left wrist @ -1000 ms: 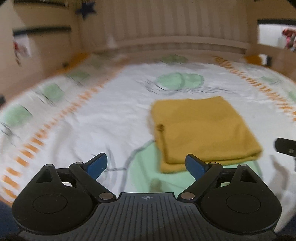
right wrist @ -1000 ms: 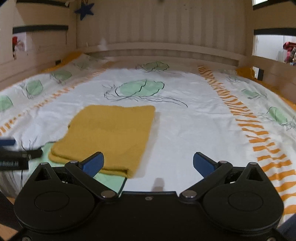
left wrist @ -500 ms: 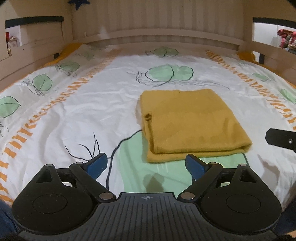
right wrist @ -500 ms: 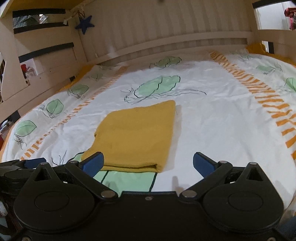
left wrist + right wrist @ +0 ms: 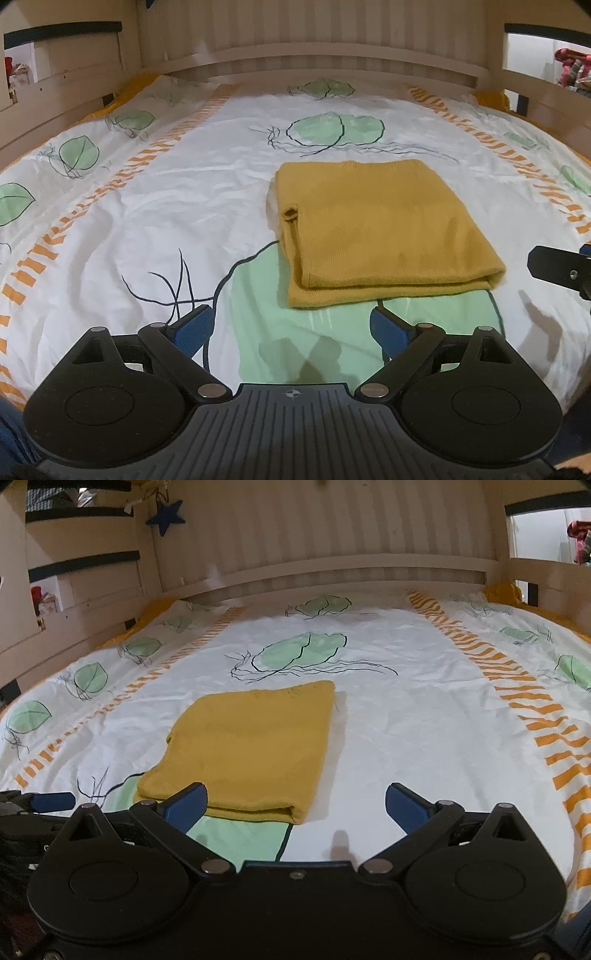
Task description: Fold small clothes
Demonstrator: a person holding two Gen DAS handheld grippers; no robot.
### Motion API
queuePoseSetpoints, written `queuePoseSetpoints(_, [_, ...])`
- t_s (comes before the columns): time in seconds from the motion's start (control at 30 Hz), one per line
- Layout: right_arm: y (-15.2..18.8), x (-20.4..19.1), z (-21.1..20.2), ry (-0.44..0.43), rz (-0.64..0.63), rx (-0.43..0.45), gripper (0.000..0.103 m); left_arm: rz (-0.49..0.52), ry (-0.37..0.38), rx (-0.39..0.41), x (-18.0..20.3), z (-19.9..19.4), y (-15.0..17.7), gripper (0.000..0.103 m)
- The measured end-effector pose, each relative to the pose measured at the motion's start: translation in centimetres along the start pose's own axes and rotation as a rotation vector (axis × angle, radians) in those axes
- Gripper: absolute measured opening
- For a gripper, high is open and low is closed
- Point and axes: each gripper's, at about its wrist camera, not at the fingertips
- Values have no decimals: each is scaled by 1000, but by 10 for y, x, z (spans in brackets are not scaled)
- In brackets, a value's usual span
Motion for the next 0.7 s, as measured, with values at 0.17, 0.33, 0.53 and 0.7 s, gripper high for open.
queuePoseSetpoints(0.17, [0, -2, 0, 9, -16, 2, 102, -10, 6, -8, -1, 1, -1, 92])
queuePoseSetpoints(0.33, [0, 1, 1, 10, -4, -5, 102, -16, 10, -15, -1, 3, -1, 92])
queuePoseSetpoints(0.53, [1, 2, 2, 11, 0, -8, 102, -18, 16, -21, -1, 4, -1, 92])
queuePoseSetpoints(0.7, [1, 3, 2, 7, 6, -11, 102, -16, 18, -23, -1, 4, -1, 92])
Point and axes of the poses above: each gripper's, at about its wrist camera, not at the fingertips, and z roughly the way its jaws point, x to its right, y to its underside, and after that the axes turned 2 degrees about y, right-handed
